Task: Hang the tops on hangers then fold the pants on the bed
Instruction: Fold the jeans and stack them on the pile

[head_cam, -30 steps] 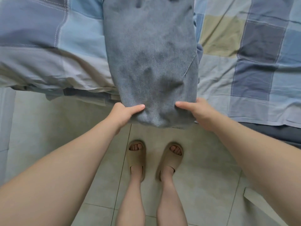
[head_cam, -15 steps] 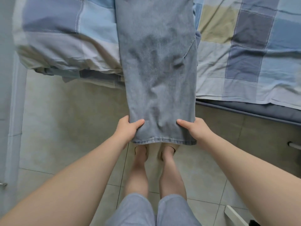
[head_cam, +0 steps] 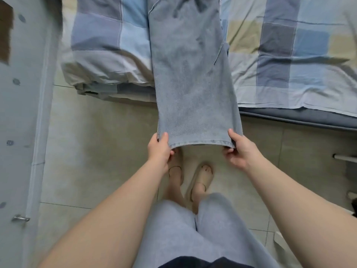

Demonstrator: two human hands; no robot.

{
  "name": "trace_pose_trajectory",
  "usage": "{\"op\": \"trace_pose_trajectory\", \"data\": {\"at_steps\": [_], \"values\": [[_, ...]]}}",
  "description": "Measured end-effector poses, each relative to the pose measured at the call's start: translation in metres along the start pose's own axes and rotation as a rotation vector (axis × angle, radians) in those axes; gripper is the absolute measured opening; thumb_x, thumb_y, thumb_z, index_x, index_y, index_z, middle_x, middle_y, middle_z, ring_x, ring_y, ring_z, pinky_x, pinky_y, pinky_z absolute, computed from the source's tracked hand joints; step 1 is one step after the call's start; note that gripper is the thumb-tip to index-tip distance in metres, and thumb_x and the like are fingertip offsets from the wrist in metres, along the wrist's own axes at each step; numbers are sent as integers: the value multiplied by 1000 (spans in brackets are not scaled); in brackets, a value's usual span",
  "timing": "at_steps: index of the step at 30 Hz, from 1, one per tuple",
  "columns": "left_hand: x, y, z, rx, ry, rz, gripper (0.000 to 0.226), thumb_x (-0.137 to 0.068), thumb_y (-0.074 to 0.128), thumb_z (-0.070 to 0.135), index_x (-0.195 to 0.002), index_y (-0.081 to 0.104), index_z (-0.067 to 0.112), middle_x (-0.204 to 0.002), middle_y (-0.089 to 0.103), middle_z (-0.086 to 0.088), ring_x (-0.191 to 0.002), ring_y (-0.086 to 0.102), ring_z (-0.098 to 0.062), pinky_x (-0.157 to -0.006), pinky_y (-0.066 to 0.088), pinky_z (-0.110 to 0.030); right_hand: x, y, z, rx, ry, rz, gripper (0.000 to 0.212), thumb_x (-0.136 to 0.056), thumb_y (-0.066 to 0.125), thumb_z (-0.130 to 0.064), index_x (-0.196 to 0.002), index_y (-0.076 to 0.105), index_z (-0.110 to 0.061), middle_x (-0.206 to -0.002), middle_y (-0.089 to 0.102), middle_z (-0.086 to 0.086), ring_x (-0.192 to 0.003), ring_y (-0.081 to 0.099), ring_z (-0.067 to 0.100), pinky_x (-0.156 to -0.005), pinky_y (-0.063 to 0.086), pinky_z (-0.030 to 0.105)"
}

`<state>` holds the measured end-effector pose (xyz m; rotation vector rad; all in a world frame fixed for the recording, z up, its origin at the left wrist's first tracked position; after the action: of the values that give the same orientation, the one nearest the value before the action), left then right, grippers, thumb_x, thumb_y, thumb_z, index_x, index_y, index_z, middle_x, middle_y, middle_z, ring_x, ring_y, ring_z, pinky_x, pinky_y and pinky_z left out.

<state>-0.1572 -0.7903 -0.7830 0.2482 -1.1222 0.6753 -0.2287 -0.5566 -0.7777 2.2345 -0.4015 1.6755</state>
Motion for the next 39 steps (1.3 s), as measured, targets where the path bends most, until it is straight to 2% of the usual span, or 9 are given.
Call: {"op": "trace_pose_trajectory", "data": {"at_steps": [2,5,8,12,16,20,26,33,39], "values": [[15,-2,6,163,-65,-41,15,-105,50,26,-99,64,24,-76,60,3,-43,38,-9,-45,34,-20,14,7,-2,-87,14,-43,4,-101,59,-12,-99,59,-16,-70,69,-1,-45,55,7,-33,33,16],[40,-5,17,315,-96,-48,11,-104,53,27,-99,62,23,-69,61,5,-43,45,-8,-46,37,-20,39,15,-5,-174,12,-65,4,-99,60,-10,-101,63,-9,-80,74,5,-58,69,15,-46,52,20],[63,-11,19,348,-90,-28,12,-102,58,33,-102,65,23,-74,69,5,-52,60,-10,-55,46,-23,57,10,-5,-178,-12,-67,20,-98,63,-13,-117,64,-7,-109,75,10,-87,74,21,-62,61,31],[106,-17,6,376,-83,-64,20,-100,60,40,-107,68,23,-87,77,6,-64,70,-10,-58,50,-24,91,-11,-5,-102,-38,-110,28,-95,66,-13,-123,62,-7,-121,71,11,-94,72,23,-73,59,35],[157,-29,-24,395,-95,-43,10,-98,62,28,-100,68,20,-77,78,5,-62,74,-11,-52,54,-23,132,-47,5,-27,-50,-76,22,-92,68,-12,-113,64,-10,-108,73,10,-86,71,23,-71,59,36],[202,-44,-54,354,-103,1,7,-94,62,24,-96,68,20,-71,75,6,-60,69,-12,-56,52,-24,171,-85,22,103,-45,-41,6,-89,70,-16,-93,67,-14,-77,72,4,-61,67,16,-53,54,25],[247,-64,-72,204,-155,81,23,-89,60,27,-109,65,17,-94,67,-3,-69,60,-17,-54,46,-25,211,-116,33,167,-58,-106,5,-92,64,-17,-95,66,-14,-74,69,3,-56,61,14,-49,47,26],[252,-55,-12,186,-39,182,8,-87,68,24,-90,63,19,-83,65,-1,-65,60,-16,-55,48,-25,227,-90,2,191,-104,-108,4,-93,65,-17,-90,66,-14,-69,64,2,-56,53,15,-54,45,25],[226,-28,75,270,77,177,13,-84,73,23,-84,64,14,-81,66,-2,-66,58,-17,-61,50,-26,222,-15,-71,177,-175,-142,10,-95,66,-20,-84,66,-20,-64,64,-4,-53,53,9,-47,46,19]]}}
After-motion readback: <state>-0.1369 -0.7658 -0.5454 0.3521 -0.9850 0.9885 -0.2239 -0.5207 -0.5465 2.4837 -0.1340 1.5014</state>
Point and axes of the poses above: each hand's wrist, its own x-axis away from the middle knuckle, its own y-axis out of the palm, z = x × y, the point moved 5 cm from there along -x, towards the middle knuckle
